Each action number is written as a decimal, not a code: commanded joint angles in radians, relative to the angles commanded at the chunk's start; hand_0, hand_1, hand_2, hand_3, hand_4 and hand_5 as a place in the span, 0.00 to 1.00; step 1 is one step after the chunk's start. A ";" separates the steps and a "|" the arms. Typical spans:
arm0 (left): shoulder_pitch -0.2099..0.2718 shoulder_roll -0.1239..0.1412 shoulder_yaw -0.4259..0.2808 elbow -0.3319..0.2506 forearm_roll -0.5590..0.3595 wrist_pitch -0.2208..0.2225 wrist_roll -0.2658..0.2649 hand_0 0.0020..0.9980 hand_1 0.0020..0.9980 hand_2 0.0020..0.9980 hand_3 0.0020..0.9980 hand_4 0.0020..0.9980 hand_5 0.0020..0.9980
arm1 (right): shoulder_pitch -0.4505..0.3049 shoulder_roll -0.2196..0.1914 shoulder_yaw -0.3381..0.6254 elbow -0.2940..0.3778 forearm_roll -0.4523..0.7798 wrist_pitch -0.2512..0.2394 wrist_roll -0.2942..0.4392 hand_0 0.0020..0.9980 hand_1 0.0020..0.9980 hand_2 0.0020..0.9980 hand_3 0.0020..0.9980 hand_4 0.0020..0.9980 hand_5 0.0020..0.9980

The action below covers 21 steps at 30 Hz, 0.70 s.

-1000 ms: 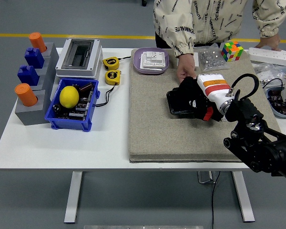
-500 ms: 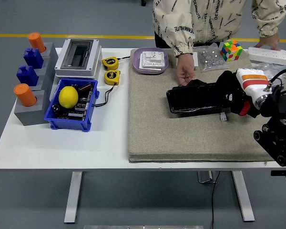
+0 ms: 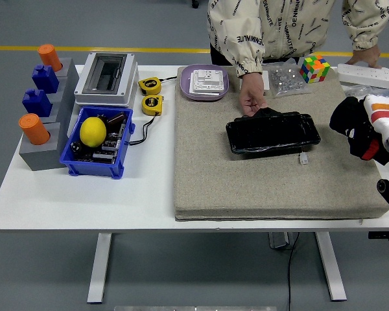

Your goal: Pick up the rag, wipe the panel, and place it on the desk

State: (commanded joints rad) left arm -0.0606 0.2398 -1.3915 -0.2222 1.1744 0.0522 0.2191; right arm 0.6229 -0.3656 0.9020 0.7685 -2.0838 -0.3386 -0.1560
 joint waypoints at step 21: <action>0.003 -0.001 -0.003 -0.001 0.002 0.000 0.000 0.64 0.66 0.68 0.57 0.61 0.51 | -0.037 0.010 0.050 0.034 0.015 0.060 -0.017 0.24 0.32 0.38 0.38 1.00 0.15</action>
State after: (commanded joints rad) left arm -0.0571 0.2391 -1.3944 -0.2231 1.1759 0.0521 0.2189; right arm 0.5863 -0.3551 0.9517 0.8025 -2.0684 -0.2784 -0.1725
